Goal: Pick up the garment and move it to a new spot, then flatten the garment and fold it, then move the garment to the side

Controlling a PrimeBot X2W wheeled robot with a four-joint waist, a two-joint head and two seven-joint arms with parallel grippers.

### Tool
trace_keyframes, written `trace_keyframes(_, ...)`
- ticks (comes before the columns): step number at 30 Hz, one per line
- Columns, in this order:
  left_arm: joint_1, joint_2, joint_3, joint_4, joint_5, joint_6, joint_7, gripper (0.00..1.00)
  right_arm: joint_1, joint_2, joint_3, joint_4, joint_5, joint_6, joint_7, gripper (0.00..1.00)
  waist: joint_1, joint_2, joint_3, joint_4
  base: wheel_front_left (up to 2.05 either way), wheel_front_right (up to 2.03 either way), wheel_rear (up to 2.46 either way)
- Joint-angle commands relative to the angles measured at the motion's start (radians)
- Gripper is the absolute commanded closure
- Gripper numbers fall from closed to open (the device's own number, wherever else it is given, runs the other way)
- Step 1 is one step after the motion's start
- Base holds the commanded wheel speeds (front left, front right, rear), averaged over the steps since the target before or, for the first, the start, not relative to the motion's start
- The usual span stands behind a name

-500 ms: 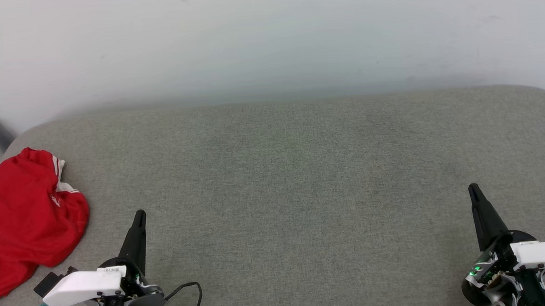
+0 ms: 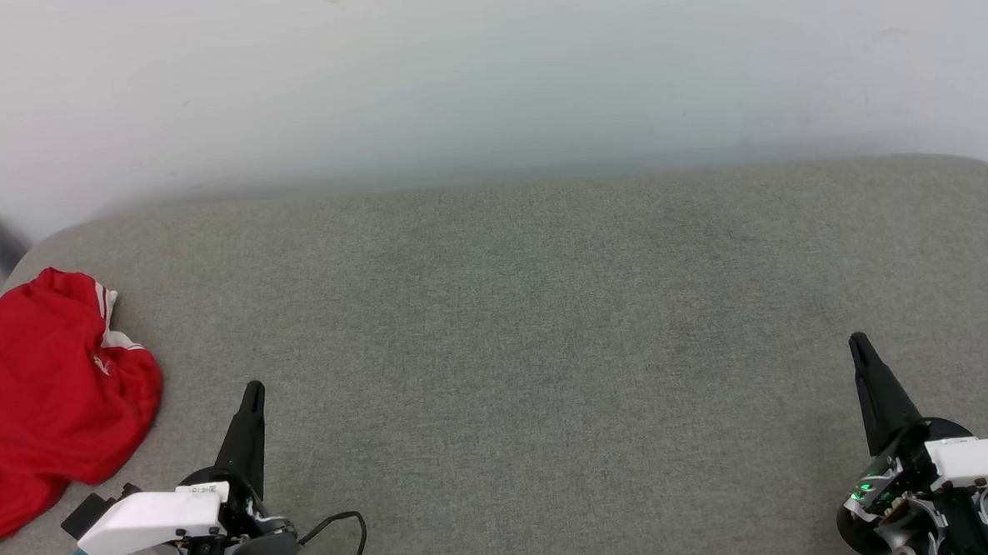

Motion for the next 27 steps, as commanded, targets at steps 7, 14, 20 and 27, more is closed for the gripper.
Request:
trace_keyframes(7, -0.008, -0.002, 0.002, 0.000, 0.002, -0.003, 0.002, 1.00, -0.012, 0.004, -0.001, 0.001, -0.006, 0.000, 0.001, 1.00, 0.0000, -0.0001, 0.000, 0.000, 0.00, 0.00, 0.00)
trace_keyframes(14, 0.000, 0.000, -0.017, -0.011, 0.004, 0.000, -0.015, 0.00, 0.004, 0.000, 0.009, -0.011, -0.005, 0.000, -0.013, 0.00, 0.0000, -0.0001, 0.000, 0.000, 0.00, 0.00, 0.00)
trace_keyframes(20, 0.000, 0.001, -0.053, -0.038, 0.023, 0.000, -0.047, 0.00, 0.011, -0.002, 0.030, -0.038, -0.030, 0.000, -0.045, 0.00, 0.0000, -0.0001, 0.001, 0.001, 0.00, 0.00, 0.00)
trace_keyframes(27, -0.001, 0.007, -0.085, -0.067, 0.078, 0.000, -0.081, 0.00, 0.015, -0.012, 0.053, -0.057, -0.112, 0.000, -0.081, 0.00, 0.0000, -0.0001, 0.002, 0.002, 0.00, 0.00, 0.00)
